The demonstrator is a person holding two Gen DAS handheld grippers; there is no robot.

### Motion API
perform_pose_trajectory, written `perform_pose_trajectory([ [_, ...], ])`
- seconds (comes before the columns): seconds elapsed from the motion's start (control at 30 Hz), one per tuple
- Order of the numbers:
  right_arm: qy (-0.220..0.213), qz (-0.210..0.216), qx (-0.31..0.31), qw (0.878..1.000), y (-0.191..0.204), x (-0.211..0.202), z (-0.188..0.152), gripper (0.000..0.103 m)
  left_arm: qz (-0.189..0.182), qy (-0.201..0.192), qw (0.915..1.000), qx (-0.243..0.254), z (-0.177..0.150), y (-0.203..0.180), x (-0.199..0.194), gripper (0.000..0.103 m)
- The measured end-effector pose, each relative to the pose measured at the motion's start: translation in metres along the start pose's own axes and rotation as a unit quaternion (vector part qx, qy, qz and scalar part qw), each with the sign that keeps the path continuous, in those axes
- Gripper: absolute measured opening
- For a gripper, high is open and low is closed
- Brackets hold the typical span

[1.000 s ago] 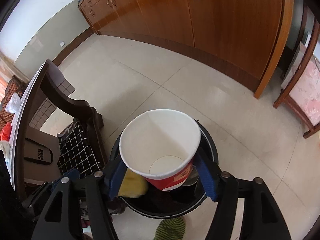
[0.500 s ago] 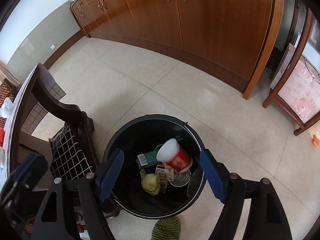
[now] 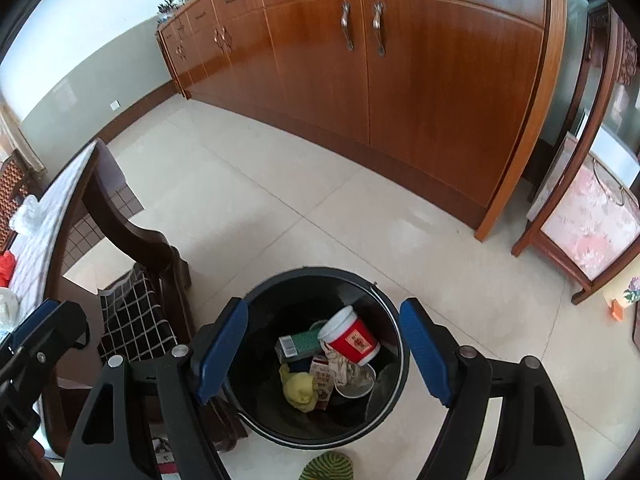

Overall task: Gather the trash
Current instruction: 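Move both tools back over the table toward the blue mask and white tissue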

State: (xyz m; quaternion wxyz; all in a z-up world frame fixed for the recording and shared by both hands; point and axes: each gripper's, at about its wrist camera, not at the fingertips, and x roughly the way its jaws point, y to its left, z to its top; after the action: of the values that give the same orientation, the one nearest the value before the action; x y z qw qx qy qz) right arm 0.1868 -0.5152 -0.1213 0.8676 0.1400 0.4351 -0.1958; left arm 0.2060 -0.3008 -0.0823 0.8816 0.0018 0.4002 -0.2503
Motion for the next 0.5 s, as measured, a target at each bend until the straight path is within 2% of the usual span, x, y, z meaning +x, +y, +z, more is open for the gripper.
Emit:
perform_pose_trajectory([
  [0.2,-0.029,0.029,-0.001,0.999,0.022,-0.022,0.007,0.08,0.007,-0.03,0.9995,-0.004,0.01,0.016,-0.027,0.067],
  [0.5,-0.062,0.065,-0.043,0.995,0.076,-0.042,0.015,0.08,0.035,-0.058,0.9974,-0.025,0.014,0.051,-0.056,0.067],
])
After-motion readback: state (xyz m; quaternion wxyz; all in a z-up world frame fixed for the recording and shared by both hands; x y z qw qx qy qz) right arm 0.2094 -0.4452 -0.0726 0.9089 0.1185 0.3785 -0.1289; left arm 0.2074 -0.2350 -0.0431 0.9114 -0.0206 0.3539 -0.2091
